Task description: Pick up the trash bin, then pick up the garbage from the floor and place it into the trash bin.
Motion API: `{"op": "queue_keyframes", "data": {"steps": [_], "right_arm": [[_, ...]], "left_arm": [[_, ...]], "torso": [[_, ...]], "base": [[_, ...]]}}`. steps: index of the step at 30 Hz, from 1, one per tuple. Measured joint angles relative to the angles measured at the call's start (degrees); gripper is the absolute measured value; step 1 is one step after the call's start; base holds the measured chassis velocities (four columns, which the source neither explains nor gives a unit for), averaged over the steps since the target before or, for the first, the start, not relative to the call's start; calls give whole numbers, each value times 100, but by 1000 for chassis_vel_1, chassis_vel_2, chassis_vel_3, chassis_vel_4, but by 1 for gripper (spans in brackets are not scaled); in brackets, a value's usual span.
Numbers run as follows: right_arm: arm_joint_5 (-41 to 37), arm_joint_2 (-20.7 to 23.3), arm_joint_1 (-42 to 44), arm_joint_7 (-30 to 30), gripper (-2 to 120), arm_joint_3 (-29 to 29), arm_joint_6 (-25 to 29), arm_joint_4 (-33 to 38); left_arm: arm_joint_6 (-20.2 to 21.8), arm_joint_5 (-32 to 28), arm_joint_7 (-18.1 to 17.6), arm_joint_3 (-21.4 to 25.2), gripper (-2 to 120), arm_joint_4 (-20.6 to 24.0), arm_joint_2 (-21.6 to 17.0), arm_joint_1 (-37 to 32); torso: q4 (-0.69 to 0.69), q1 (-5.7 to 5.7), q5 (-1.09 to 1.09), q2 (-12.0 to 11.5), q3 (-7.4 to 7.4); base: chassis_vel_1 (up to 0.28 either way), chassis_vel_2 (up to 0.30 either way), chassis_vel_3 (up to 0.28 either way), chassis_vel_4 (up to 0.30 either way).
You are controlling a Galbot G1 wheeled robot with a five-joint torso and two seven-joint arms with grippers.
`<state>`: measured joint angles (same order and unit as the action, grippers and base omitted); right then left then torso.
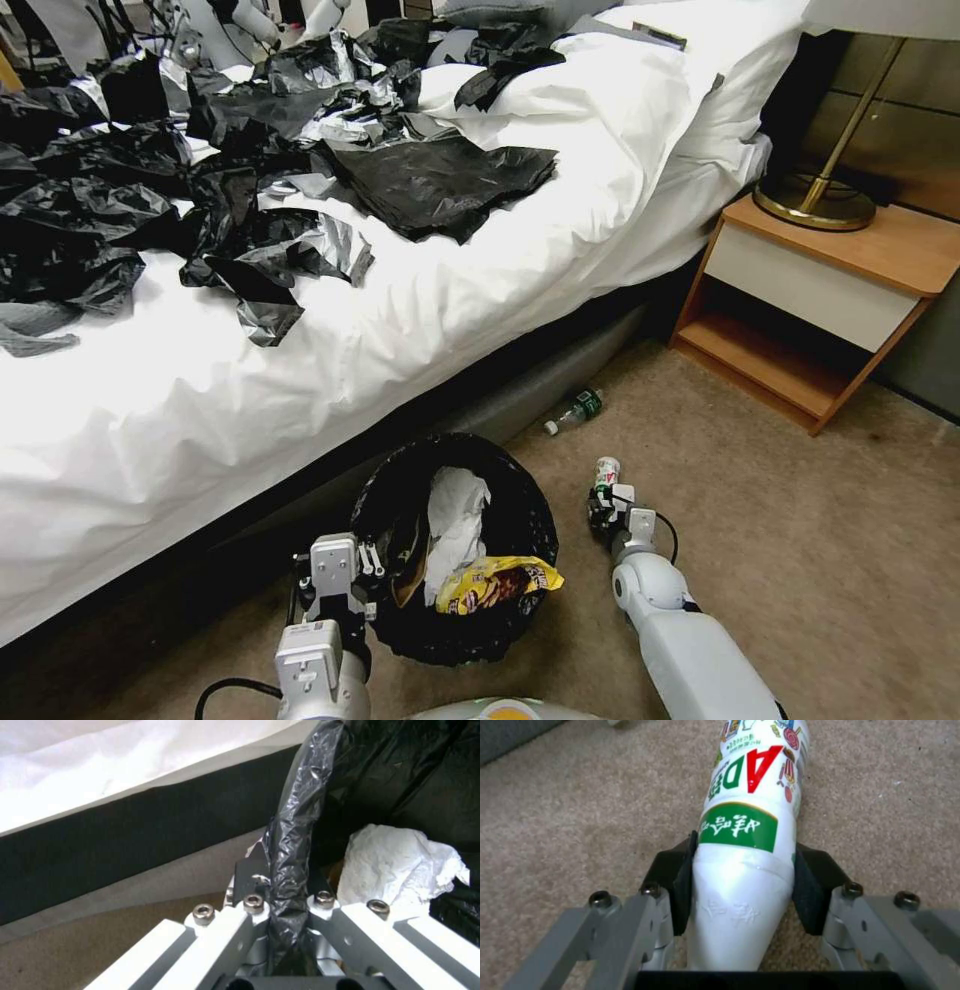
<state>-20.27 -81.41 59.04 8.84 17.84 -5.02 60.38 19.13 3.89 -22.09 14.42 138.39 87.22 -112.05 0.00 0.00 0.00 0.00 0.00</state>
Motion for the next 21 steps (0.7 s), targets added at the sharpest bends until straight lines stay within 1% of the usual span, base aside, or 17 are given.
{"op": "queue_keyframes", "data": {"steps": [2,4,6,7,8,10,11,12,13,14,15,17,18,20,21], "right_arm": [[-9,1,16,12,38,-1,1,33],[-47,30,133,52,38,-2,50,361],[-57,40,167,53,38,-1,63,460],[-90,95,368,45,38,10,126,1048],[-90,95,368,45,38,10,126,1048],[55,189,830,-151,38,64,490,2107],[55,189,830,-151,38,64,490,2107],[281,230,1113,-380,37,75,859,2672],[571,270,1358,-677,37,84,1316,3227],[571,270,1358,-677,37,84,1316,3227],[799,317,1570,-1071,37,90,1743,3702],[1072,451,1989,-1968,37,26,2390,4547],[1072,451,1989,-1968,37,26,2390,4547],[1242,584,2304,-2622,37,-111,2775,5027],[1242,584,2304,-2622,37,-111,2775,5027]], "left_arm": [[0,1,1,0,0,0,0,0],[0,4,3,0,0,-3,0,-1],[0,4,3,0,0,-6,0,-2],[0,14,5,-5,0,-26,-8,-10],[0,14,5,-5,0,-26,-8,-10],[0,39,10,-25,0,-66,-24,-14],[0,39,10,-25,0,-66,-24,-14],[0,43,14,-33,0,-80,-26,-4],[1,43,21,-45,0,-90,-26,12],[1,43,21,-45,0,-90,-26,12],[6,43,32,-52,0,-93,-28,26],[34,19,50,-53,0,-96,-48,65],[34,19,50,-53,0,-96,-48,65],[45,-11,57,-52,0,-101,-64,85],[45,-11,57,-52,0,-101,-64,85]], "torso": [[0,0,1,0,0],[0,0,1,0,0],[0,0,1,0,0],[1,0,1,0,0],[1,0,1,0,0],[1,0,-1,0,0],[1,0,-1,0,0],[-2,0,1,0,0],[-2,0,0,0,0],[-2,0,0,0,0],[0,0,-3,0,0],[-1,0,0,0,-1],[-1,0,0,0,-1],[0,0,0,0,-1],[0,0,0,0,-1]], "base": [[0,0,0,0],[0,0,0,0],[0,0,0,0],[0,0,0,0],[0,0,0,0],[0,0,0,0],[0,0,0,0],[0,0,0,0],[0,0,0,0],[0,0,0,0],[0,0,0,0],[0,0,0,0],[0,0,0,0],[0,0,0,0],[0,0,0,0]]}}
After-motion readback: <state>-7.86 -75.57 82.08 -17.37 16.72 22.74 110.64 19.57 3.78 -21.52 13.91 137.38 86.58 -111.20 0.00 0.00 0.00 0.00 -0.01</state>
